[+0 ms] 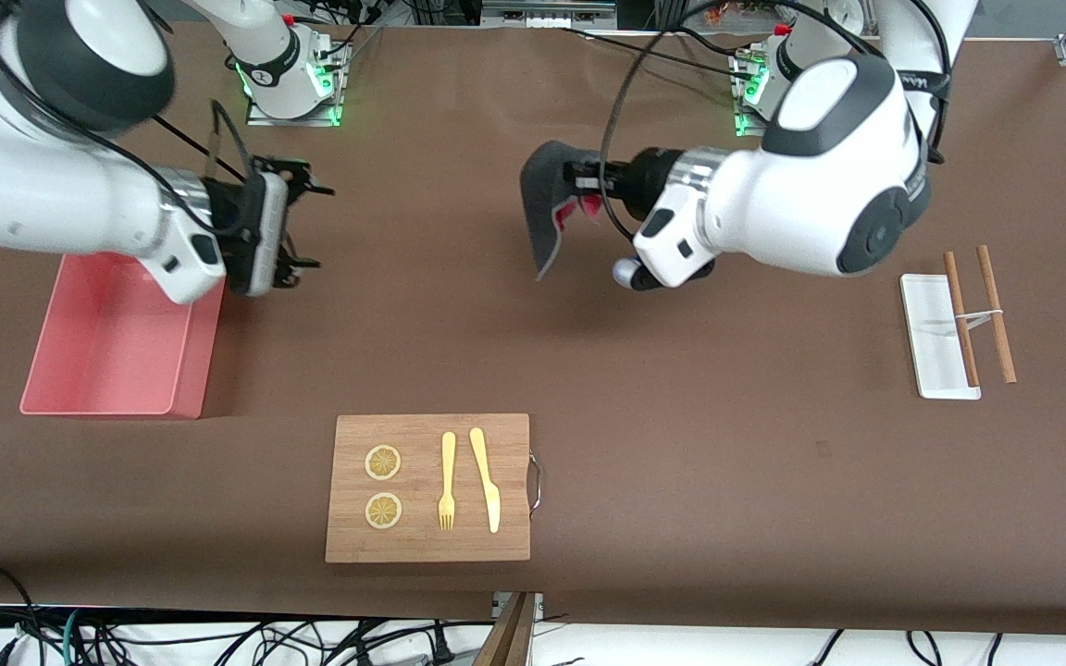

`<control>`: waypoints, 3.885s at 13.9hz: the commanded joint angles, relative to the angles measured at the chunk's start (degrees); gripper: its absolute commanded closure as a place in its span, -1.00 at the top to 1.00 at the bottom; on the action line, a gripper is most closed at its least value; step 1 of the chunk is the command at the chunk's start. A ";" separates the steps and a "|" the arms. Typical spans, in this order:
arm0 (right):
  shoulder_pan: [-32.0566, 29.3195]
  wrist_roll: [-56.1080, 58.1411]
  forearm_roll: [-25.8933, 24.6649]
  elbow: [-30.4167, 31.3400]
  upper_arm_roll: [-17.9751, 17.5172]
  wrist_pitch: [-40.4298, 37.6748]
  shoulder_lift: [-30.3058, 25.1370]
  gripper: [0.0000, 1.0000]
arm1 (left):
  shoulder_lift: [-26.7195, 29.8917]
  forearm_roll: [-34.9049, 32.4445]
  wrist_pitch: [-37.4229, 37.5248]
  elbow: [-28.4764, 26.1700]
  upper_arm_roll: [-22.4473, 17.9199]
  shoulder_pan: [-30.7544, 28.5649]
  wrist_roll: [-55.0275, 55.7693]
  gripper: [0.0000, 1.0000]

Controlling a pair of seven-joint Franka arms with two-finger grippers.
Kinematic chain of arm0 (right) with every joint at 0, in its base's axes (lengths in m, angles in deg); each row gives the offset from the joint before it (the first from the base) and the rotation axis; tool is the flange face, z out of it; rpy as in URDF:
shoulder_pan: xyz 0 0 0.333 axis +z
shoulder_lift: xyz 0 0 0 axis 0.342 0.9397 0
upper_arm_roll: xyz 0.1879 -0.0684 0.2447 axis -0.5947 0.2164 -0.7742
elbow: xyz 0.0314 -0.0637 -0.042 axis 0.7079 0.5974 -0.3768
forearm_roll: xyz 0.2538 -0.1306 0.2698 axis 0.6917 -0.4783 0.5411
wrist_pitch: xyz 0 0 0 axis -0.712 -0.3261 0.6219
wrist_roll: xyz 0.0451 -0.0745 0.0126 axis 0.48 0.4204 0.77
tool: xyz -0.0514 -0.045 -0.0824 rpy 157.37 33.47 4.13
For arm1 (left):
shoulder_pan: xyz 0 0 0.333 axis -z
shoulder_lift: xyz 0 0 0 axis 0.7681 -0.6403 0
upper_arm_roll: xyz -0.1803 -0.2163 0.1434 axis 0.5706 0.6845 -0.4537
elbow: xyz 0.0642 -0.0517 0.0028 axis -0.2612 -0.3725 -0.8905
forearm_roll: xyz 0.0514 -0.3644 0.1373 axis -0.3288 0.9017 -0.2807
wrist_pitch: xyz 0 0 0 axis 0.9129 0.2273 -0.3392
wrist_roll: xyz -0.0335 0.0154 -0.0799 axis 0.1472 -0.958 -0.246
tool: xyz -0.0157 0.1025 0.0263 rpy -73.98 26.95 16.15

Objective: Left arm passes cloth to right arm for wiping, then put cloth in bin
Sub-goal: 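Grasp the cloth with the right gripper beside the left gripper, then carry the cloth with the right gripper while the left gripper withdraws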

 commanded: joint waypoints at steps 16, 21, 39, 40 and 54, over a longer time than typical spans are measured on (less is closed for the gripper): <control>4.52 -6.55 4.59 3.33 -3.63 -0.82 -6.69 1.00 | -2.14 0.28 -28.98 1.23 -1.65 8.62 14.26 -1.00; 5.22 -8.66 4.33 3.17 -5.21 5.48 -6.27 1.00 | -2.05 0.02 -29.26 1.23 -1.56 8.88 15.33 -1.00; 3.12 -7.52 -0.84 2.73 -7.06 11.75 -4.85 -1.00 | -1.44 -5.75 -28.91 1.23 -1.12 9.50 16.91 1.00; 2.94 -7.52 -1.12 2.64 -6.97 11.57 -5.03 -1.00 | -0.04 -7.96 -28.47 0.71 -0.94 9.15 16.91 1.00; -7.52 -26.74 -24.39 5.88 -4.60 -2.67 -7.67 -1.00 | 4.98 -46.64 -0.25 -0.70 -2.17 -15.62 0.60 1.00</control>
